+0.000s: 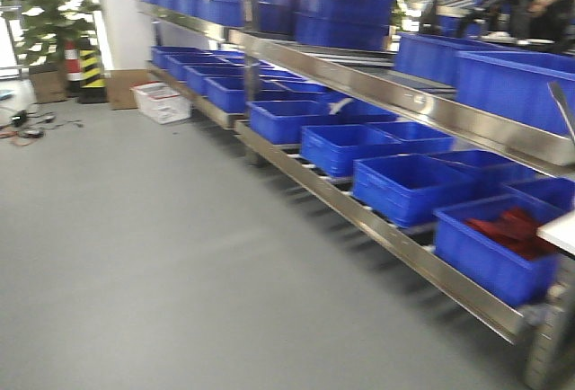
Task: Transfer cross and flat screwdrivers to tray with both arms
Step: 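Drive along the aisle toward the roller rack with the tray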
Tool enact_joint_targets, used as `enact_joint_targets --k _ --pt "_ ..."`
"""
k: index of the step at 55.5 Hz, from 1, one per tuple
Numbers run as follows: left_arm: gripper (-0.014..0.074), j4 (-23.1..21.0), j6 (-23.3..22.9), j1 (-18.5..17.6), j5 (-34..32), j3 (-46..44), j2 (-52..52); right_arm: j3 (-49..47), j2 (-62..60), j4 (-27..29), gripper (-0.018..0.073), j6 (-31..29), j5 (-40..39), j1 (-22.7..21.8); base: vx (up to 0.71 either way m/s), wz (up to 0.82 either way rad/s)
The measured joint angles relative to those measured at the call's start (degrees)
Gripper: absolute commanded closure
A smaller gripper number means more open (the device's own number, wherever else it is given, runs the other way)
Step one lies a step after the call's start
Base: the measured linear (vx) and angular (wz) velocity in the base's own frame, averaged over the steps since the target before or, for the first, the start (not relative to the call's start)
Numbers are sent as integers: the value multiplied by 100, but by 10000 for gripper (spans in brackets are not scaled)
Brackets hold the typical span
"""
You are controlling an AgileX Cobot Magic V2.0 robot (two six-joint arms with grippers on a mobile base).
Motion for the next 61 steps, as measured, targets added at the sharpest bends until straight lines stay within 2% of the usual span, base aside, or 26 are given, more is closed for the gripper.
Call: enact_joint_targets --k 26,61 --pt "599 0 0 0 0 0 -5 0 0 7 567 0 0 0 58 51" --pt "599 0 0 0 0 0 -5 0 0 13 567 0 5 0 58 32"
